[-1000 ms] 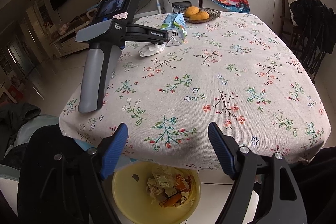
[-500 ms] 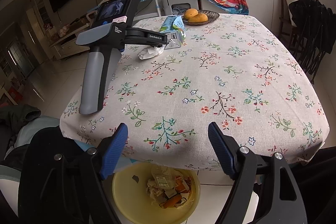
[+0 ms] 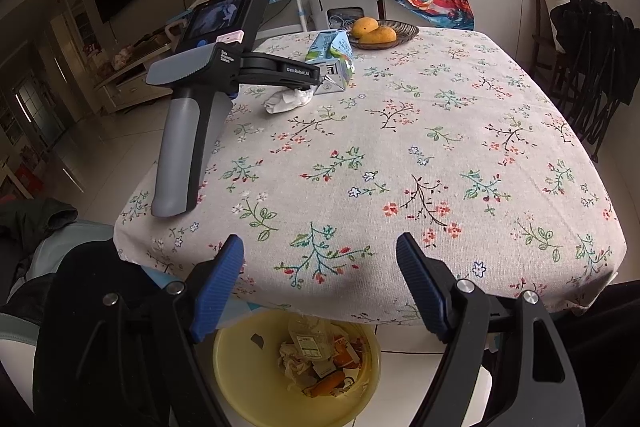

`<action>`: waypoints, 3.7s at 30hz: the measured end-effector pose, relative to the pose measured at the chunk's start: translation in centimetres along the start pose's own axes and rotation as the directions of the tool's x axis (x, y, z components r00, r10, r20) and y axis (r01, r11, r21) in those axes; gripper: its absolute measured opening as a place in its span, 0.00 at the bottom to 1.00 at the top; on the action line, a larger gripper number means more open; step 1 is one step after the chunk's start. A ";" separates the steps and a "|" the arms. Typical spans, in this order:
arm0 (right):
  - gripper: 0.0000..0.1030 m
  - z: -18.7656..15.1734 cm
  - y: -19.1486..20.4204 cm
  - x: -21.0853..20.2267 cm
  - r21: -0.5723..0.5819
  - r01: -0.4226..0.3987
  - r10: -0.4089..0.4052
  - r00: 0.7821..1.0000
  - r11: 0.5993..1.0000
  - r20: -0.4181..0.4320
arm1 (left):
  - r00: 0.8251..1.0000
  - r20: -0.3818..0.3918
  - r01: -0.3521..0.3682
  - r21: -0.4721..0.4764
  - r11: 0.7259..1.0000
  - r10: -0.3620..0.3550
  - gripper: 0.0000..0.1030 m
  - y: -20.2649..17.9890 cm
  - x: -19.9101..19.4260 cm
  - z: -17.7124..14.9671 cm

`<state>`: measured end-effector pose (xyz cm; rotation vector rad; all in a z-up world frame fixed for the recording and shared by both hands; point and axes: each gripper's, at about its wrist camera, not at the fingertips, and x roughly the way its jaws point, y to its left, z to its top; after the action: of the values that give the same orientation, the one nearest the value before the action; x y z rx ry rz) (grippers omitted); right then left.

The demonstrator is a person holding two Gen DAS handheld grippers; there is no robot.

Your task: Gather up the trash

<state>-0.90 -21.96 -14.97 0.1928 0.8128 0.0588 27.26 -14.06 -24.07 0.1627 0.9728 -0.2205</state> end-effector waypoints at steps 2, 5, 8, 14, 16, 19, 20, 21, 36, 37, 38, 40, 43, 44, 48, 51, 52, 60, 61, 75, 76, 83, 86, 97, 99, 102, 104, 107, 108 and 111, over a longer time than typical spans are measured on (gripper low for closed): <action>0.73 0.0 -0.1 0.0 0.003 0.001 -0.001 1.000 1.000 0.000 | 1.000 0.000 0.000 0.000 1.000 0.000 0.94 0.0 0.0 0.0; 0.73 0.0 -0.2 0.1 0.002 0.002 -0.002 1.000 1.000 -0.002 | 1.000 0.000 0.000 0.000 1.000 0.000 0.94 0.0 0.0 0.0; 0.73 -0.2 -0.2 0.1 -0.002 0.010 -0.010 1.000 1.000 -0.005 | 1.000 0.000 0.000 0.000 1.000 0.000 0.94 0.0 0.0 0.0; 0.73 -0.3 0.0 -0.3 -0.028 0.044 -0.043 0.999 0.999 0.010 | 1.000 0.000 0.000 0.000 1.000 0.000 0.94 -0.1 0.0 0.1; 0.73 -0.4 0.0 -0.3 -0.033 0.070 -0.070 0.998 0.997 0.005 | 1.000 0.000 0.000 0.000 1.000 0.000 0.94 -0.1 0.0 0.1; 0.73 -0.3 0.0 -0.3 -0.032 0.114 -0.114 0.993 0.993 0.004 | 1.000 0.000 0.000 0.000 1.000 0.000 0.94 0.0 0.0 0.0; 0.73 -0.3 -0.1 -0.3 -0.029 0.128 -0.128 0.992 0.991 0.003 | 1.000 0.000 0.000 0.000 1.000 0.000 0.94 0.0 0.0 0.0; 0.73 -0.3 -0.2 -0.3 -0.024 0.141 -0.141 0.990 0.990 0.000 | 1.000 0.000 0.000 0.000 1.000 0.000 0.94 0.0 0.0 0.0; 0.73 -0.7 0.6 -0.1 -0.046 0.194 -0.195 0.981 0.980 -0.009 | 1.000 0.000 0.000 0.000 1.000 0.000 0.94 -0.1 0.0 0.1; 0.73 -0.7 0.6 -0.1 -0.044 0.192 -0.193 0.981 0.980 -0.008 | 1.000 0.000 0.000 0.000 1.000 0.000 0.94 0.0 0.0 0.0; 0.73 -0.7 0.6 -0.1 -0.043 0.189 -0.189 0.982 0.981 -0.008 | 1.000 0.000 0.000 0.000 1.000 0.000 0.94 -0.1 0.0 0.1; 0.73 -0.7 0.7 -0.2 -0.040 0.181 -0.181 0.983 0.983 -0.004 | 1.000 0.000 0.000 0.000 1.000 0.000 0.94 0.0 0.0 0.0; 0.73 -0.7 0.9 -0.4 -0.047 0.171 -0.171 0.985 0.984 0.001 | 1.000 0.000 0.000 0.000 1.000 0.000 0.94 -0.1 0.0 0.1; 0.73 -0.7 0.9 -0.5 -0.048 0.167 -0.167 0.986 0.985 0.004 | 1.000 0.000 0.000 0.000 1.000 0.000 0.94 0.0 0.0 0.0; 0.73 -0.7 0.7 -0.6 -0.036 0.161 -0.160 0.987 0.986 0.007 | 1.000 0.000 0.000 0.000 1.000 0.000 0.94 0.0 0.0 0.0; 0.73 -0.7 0.6 -0.5 -0.033 0.157 -0.157 0.988 0.987 0.006 | 1.000 0.000 0.000 0.000 1.000 0.000 0.94 -0.1 0.0 0.1; 0.73 -0.7 0.7 -0.5 -0.035 0.156 -0.156 0.988 0.987 0.005 | 1.000 0.000 0.000 0.000 1.000 0.000 0.94 -0.1 0.0 0.1; 0.73 -0.7 0.8 -0.5 -0.038 0.152 -0.152 0.988 0.988 0.003 | 1.000 0.000 0.000 0.000 1.000 0.000 0.94 0.0 0.0 0.0; 0.73 -0.7 0.8 -0.5 -0.039 0.153 -0.153 0.988 0.988 0.003 | 1.000 0.000 0.000 0.000 1.000 0.000 0.94 0.0 0.0 0.0; 0.73 -0.7 0.7 -0.7 -0.025 0.148 -0.147 0.989 0.989 0.010 | 1.000 0.000 0.000 0.000 1.000 0.000 0.94 0.0 0.0 0.0; 0.73 -0.7 0.7 -0.7 -0.025 0.147 -0.147 0.989 0.989 0.010 | 1.000 0.000 0.000 0.000 1.000 0.000 0.94 -0.1 0.0 0.1; 0.73 -0.5 0.6 -0.7 -0.025 0.150 -0.150 0.989 0.988 0.011 | 1.000 0.000 0.000 0.000 1.000 0.000 0.94 0.0 0.0 0.0; 0.73 -0.5 0.5 -0.7 -0.024 0.154 -0.154 0.988 0.988 0.012 | 1.000 0.000 0.000 0.000 1.000 0.000 0.94 -0.1 0.0 0.0; 0.73 -0.2 0.8 -1.3 -0.024 0.123 -0.122 0.991 0.992 0.050 | 1.000 0.000 -0.001 -0.001 1.000 0.001 0.94 -0.1 0.0 0.0; 0.74 -0.1 0.2 -1.5 0.004 0.112 -0.112 0.992 0.994 0.058 | 1.000 0.000 0.000 -0.001 1.000 0.000 0.94 -0.1 0.0 0.0; 0.74 0.3 -0.5 -1.8 0.030 0.111 -0.113 0.991 0.993 0.075 | 1.000 0.000 0.000 -0.001 1.000 0.000 0.94 -0.1 0.0 0.0; 0.74 0.8 -0.7 -2.0 0.038 0.101 -0.105 0.990 0.994 0.098 | 1.000 0.000 0.000 -0.001 1.000 0.000 0.94 -0.1 0.0 0.0; 0.78 2.1 -0.9 -1.4 0.027 0.096 -0.098 0.989 0.995 0.114 | 1.000 0.000 0.000 -0.001 1.000 0.000 0.94 -0.1 0.0 0.0; 0.78 2.7 -1.0 -0.9 0.024 0.100 -0.102 0.988 0.995 0.113 | 1.000 0.000 0.000 -0.001 1.000 0.000 0.94 -0.1 0.0 0.0; 0.78 4.6 -1.9 0.9 0.037 0.096 -0.100 0.990 0.995 0.097 | 1.000 0.000 0.000 -0.001 1.000 0.000 0.94 -0.1 0.0 0.0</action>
<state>3.00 -24.37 -12.88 0.1850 0.7242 -0.0563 27.23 -14.13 -24.03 0.1624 0.9729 -0.2199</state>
